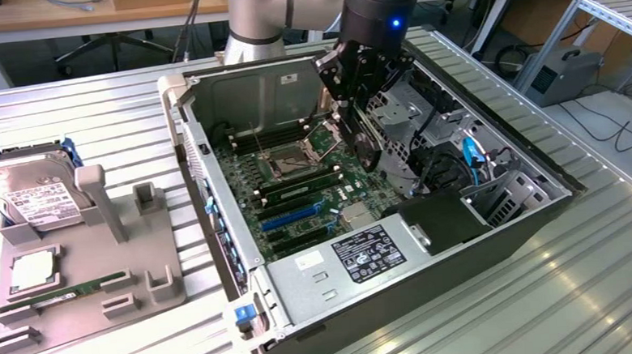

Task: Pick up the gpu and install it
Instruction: 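Pick up the gpu and move the gpu toward the slot, then insert the gpu into the slot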

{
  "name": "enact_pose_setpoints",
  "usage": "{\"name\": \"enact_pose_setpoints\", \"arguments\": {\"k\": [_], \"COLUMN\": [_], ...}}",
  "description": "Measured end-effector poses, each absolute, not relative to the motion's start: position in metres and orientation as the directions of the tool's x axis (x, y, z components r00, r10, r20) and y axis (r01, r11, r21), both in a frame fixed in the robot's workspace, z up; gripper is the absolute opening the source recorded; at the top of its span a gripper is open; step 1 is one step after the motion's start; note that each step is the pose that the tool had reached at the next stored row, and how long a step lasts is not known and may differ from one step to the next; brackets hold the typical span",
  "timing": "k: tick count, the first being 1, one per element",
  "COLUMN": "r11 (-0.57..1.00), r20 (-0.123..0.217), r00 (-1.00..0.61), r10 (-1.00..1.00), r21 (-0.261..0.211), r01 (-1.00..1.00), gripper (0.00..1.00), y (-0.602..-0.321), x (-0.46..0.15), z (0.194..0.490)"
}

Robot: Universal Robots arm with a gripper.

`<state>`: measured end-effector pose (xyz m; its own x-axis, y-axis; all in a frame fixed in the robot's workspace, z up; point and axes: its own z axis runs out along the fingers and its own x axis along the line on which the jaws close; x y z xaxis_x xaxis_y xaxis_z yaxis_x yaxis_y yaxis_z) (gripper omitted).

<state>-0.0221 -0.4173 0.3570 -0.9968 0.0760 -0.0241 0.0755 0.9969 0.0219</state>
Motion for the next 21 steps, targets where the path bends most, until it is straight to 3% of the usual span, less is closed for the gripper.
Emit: {"name": "enact_pose_setpoints", "arguments": {"k": [21], "r11": [1.000], "r20": [-0.024], "r00": [-1.000], "r10": [-0.002], "r21": [0.022], "r01": [-0.003], "gripper": [0.27], "y": [-0.4172], "x": [-0.0218], "z": [0.3570]}}
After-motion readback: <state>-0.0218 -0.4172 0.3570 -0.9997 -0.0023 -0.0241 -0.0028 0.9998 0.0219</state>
